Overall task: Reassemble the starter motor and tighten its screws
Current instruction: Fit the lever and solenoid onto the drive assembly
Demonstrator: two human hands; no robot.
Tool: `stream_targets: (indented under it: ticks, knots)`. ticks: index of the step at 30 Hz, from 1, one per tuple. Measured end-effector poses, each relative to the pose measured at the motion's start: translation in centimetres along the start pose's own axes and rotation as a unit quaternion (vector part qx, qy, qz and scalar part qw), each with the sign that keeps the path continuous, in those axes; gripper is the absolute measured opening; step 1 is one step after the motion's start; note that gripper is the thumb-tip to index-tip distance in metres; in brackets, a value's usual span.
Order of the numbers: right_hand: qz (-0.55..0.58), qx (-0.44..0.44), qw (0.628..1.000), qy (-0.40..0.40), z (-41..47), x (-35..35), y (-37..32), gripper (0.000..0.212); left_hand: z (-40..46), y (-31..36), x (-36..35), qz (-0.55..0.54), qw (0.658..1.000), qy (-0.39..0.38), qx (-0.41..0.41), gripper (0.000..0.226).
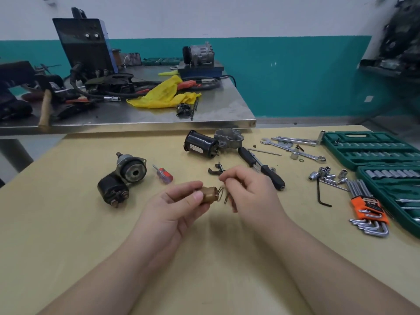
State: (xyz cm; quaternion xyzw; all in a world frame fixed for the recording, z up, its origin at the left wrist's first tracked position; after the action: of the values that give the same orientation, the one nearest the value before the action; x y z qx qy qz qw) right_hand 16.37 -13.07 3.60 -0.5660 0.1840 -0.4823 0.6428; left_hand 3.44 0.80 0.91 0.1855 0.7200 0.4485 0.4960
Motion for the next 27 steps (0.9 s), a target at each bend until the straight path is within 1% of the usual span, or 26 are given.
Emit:
stream_targets:
  ticks: [3,5,9,12,15,17,20,23,27]
  knots:
    - [-0.05,0.046,0.998,-0.006,-0.6,-0.9,-0.2,0.025,-0.2,-0.3,0.1,0.018,1.0,-0.018,-0.002,0.038]
    - [-0.057,0.042,0.997,0.007,-0.6,-1.2,0.0,0.025,-0.3,-0.5,0.0,0.025,1.0,-0.017,-0.003,0.042]
    - [-0.032,0.003,0.999,0.039,-0.2,-1.3,0.8,0.025,-0.2,-0.8,-0.1,0.02,1.0,-0.01,-0.003,0.028]
    - [0.005,-0.021,0.998,0.055,-0.2,-1.2,1.0,0.016,0.0,-0.9,0.0,0.018,1.0,0.009,-0.001,0.034]
    - [0.083,-0.081,0.992,0.056,-0.1,-1.3,1.6,0.017,0.1,-0.9,0.5,0.021,0.999,0.032,-0.003,0.049]
    - [0.141,-0.12,0.981,0.057,-0.1,-1.3,2.0,0.02,0.2,-0.9,0.8,0.004,0.999,0.049,-0.004,0.05]
    - [0.2,-0.159,0.965,0.059,0.0,-1.5,2.3,0.014,0.4,-0.8,1.2,-0.019,0.997,0.071,-0.003,0.05]
    - [0.227,-0.161,0.959,0.055,-0.2,-1.7,2.3,0.014,0.6,-0.7,1.5,-0.026,0.997,0.074,-0.002,0.05]
    - [0.243,-0.122,0.96,0.065,-0.3,-1.4,1.5,0.015,0.7,-0.4,1.9,-0.005,0.996,0.084,-0.013,0.052]
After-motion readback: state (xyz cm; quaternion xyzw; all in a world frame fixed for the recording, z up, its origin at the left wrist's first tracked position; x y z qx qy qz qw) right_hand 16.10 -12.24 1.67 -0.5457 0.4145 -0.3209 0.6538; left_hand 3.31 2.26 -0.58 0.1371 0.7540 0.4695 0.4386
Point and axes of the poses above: each hand's wrist, its own z-axis towards the middle knuckle, its own x-axis out of the back of the hand, y = z × x, the point moved 5 cm from there along z, towards the middle knuckle, and after that the axes turned 2 degrees about z, right-handed, at the moved point
